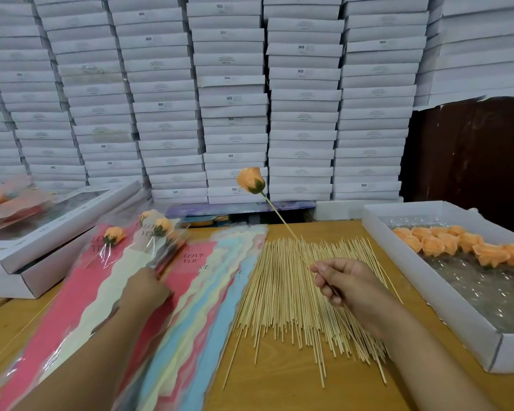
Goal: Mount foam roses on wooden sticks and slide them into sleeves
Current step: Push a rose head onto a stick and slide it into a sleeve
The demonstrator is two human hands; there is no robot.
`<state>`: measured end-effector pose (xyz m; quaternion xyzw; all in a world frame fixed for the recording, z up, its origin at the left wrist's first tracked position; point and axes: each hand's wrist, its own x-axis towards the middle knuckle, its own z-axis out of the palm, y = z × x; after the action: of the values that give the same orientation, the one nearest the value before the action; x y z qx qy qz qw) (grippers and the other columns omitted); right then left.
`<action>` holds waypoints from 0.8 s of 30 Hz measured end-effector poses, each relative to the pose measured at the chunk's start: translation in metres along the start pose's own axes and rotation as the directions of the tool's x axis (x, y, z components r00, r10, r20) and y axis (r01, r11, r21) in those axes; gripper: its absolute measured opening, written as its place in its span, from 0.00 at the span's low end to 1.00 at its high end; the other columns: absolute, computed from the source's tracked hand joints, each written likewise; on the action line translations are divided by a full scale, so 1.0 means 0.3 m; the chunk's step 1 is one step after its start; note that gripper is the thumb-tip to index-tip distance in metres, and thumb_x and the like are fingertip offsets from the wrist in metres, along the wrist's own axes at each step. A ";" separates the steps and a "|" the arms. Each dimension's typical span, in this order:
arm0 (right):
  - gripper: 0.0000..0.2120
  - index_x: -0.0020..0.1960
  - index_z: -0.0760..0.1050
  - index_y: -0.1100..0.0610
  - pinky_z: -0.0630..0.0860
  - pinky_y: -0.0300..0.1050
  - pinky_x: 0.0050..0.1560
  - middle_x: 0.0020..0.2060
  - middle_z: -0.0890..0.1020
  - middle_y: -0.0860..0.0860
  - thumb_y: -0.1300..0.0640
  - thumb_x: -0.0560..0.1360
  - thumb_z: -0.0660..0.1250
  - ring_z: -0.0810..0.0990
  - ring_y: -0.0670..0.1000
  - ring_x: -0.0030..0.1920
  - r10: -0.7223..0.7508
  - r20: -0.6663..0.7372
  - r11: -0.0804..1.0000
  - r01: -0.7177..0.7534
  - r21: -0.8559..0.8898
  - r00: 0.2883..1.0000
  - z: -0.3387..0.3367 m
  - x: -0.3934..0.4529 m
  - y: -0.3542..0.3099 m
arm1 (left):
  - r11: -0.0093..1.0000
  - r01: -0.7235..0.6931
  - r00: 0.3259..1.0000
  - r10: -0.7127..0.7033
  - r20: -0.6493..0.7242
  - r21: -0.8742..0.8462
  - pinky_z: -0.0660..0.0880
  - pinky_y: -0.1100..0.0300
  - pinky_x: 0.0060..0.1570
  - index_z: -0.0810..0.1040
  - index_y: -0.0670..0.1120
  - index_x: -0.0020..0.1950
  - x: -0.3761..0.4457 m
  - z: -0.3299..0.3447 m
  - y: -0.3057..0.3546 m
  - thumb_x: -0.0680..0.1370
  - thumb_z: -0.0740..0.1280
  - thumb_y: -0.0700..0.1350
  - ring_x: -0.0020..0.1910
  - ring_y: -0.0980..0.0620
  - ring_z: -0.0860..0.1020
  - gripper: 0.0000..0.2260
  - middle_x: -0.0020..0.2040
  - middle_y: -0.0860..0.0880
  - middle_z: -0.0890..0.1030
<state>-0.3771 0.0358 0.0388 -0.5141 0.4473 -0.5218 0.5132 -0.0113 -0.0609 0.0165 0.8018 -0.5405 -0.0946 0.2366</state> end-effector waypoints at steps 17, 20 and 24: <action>0.09 0.50 0.83 0.62 0.77 0.36 0.30 0.39 0.82 0.56 0.63 0.70 0.74 0.79 0.49 0.33 0.138 0.280 0.944 -0.212 0.254 0.950 -0.013 -0.001 0.011 | 0.716 0.228 0.966 -0.082 0.245 -0.659 0.76 0.59 0.32 0.79 0.38 0.51 -0.038 -0.062 0.091 0.79 0.69 0.33 0.34 0.46 0.76 0.03 0.40 0.40 0.79; 0.08 0.50 0.83 0.61 0.75 0.34 0.27 0.45 0.84 0.58 0.63 0.70 0.73 0.79 0.48 0.33 0.152 0.289 0.942 -0.227 0.248 0.945 -0.013 -0.001 0.014 | 0.624 0.248 0.932 0.055 0.358 -0.741 0.81 0.57 0.34 0.80 0.37 0.55 -0.093 -0.075 0.141 0.79 0.67 0.30 0.37 0.44 0.80 0.07 0.46 0.37 0.83; 0.19 0.59 0.74 0.62 0.76 0.34 0.27 0.57 0.84 0.61 0.64 0.70 0.73 0.81 0.49 0.33 0.170 0.274 0.933 -0.245 0.264 0.946 -0.007 0.001 0.019 | 0.568 0.289 0.838 0.240 0.491 -0.771 0.79 0.62 0.26 0.80 0.38 0.48 -0.235 -0.057 0.220 0.78 0.66 0.30 0.28 0.50 0.81 0.06 0.38 0.39 0.83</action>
<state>-0.3788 0.0349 0.0331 -0.4421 0.3492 -0.4570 0.6883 -0.0867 -0.0120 0.0560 0.5434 -0.4651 -0.5619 0.4156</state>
